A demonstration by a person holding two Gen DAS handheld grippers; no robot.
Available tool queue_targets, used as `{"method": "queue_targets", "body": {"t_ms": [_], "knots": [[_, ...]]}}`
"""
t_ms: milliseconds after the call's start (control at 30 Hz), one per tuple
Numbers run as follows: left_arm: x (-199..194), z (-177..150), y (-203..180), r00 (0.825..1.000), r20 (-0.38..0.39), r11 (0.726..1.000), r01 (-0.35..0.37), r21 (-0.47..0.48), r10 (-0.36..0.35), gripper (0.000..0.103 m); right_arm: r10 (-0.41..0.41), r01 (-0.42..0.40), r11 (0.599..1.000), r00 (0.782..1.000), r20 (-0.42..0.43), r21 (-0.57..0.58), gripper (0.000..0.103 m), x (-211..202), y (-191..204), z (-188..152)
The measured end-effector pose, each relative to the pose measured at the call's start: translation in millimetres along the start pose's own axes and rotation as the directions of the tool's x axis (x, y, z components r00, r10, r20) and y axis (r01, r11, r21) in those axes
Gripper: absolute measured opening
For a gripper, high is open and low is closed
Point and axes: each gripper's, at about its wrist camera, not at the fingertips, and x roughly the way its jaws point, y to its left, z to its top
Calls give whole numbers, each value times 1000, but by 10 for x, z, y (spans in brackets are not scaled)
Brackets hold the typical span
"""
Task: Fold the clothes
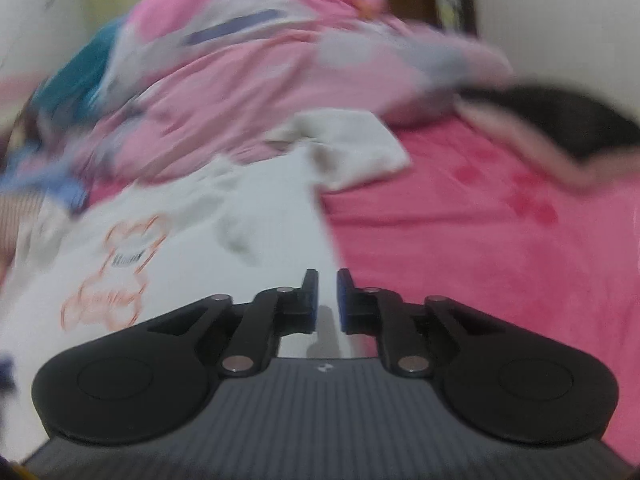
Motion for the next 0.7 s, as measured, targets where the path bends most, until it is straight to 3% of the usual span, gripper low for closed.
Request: {"method": "queue_targets", "body": {"t_ms": [100, 333, 400, 500, 567, 633, 700], "knots": [[4, -3, 19, 1000, 3, 1000, 7, -7, -7, 62, 49, -42, 988, 998, -46, 149, 24, 151, -387, 139], [11, -8, 61, 1000, 10, 999, 23, -27, -23, 62, 181, -172, 976, 981, -63, 132, 27, 207, -358, -3], [12, -9, 60, 1000, 11, 999, 22, -28, -22, 62, 183, -178, 981, 981, -65, 80, 9, 213, -285, -2], [17, -10, 41, 1000, 12, 1000, 14, -21, -14, 62, 104, -106, 993, 994, -31, -49, 4, 133, -115, -16], [15, -11, 31, 1000, 11, 1000, 8, -17, -8, 62, 13, -7, 987, 999, 41, -161, 4, -8, 42, -33], [15, -12, 28, 1000, 12, 1000, 6, -15, -6, 62, -100, 124, 959, 989, 106, -254, 4, -112, 181, -48], [17, -13, 30, 1000, 12, 1000, 6, -14, -6, 62, -176, 204, 928, 978, 116, -311, 4, -80, 245, -73]]}}
